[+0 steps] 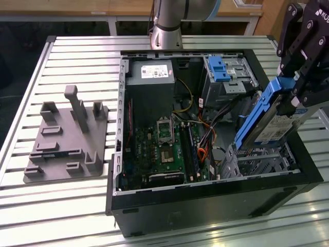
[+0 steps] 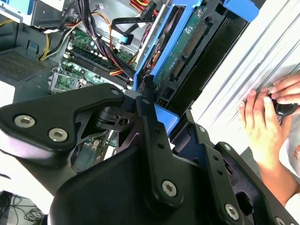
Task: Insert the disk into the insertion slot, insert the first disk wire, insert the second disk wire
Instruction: 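Insert the disk into the insertion slot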
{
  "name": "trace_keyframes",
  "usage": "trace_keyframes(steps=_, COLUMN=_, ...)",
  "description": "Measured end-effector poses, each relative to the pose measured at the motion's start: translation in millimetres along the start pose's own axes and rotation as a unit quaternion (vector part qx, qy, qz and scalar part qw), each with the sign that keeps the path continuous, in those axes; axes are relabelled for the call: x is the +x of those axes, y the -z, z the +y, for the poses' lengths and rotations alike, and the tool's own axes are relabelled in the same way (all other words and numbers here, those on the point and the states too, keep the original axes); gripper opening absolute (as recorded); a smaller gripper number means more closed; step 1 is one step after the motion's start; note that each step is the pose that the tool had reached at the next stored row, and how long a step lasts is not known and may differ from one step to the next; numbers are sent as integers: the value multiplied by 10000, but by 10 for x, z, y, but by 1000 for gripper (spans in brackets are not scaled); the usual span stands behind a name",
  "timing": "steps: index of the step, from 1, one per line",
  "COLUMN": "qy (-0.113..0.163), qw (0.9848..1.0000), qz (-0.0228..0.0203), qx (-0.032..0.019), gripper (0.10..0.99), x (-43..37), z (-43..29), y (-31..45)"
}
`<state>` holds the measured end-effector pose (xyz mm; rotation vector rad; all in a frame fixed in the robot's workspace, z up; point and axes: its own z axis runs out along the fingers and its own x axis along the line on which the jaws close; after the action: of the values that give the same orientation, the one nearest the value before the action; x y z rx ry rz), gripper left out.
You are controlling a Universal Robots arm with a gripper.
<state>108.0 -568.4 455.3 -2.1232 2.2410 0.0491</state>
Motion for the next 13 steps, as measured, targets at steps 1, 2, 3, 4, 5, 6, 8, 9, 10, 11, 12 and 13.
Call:
trace_keyframes(steps=1, qy=0, qw=10000, qz=2, qx=0, gripper=365, x=0, z=0, y=-7)
trace_keyframes(steps=2, qy=0, qw=10000, qz=3, qx=0, gripper=365, x=1, z=0, y=-15)
trace_keyframes(steps=3, qy=0, qw=10000, qz=6, qx=0, gripper=365, x=1, z=0, y=-22)
trace_keyframes(steps=4, qy=0, qw=10000, qz=8, qx=1, gripper=365, x=2, z=0, y=-30)
trace_keyframes(steps=5, qy=0, qw=10000, qz=10, qx=1, gripper=365, x=2, z=1, y=-38)
trace_keyframes(steps=6, qy=0, qw=10000, qz=13, qx=1, gripper=365, x=3, z=1, y=-45)
trace_keyframes(steps=8, qy=0, qw=10000, qz=18, qx=1, gripper=365, x=4, z=1, y=-60)
trace_keyframes(steps=9, qy=0, qw=10000, qz=21, qx=1, gripper=365, x=4, z=1, y=-67)
trace_keyframes(steps=10, qy=0, qw=10000, qz=24, qx=1, gripper=365, x=4, z=1, y=-74)
trace_keyframes(steps=11, qy=1, qw=10000, qz=26, qx=1, gripper=365, x=5, z=1, y=-82)
trace_keyframes(steps=12, qy=1, qw=10000, qz=28, qx=2, gripper=365, x=5, z=1, y=-89)
trace_keyframes(steps=13, qy=1, qw=10000, qz=29, qx=2, gripper=365, x=5, z=2, y=-97)
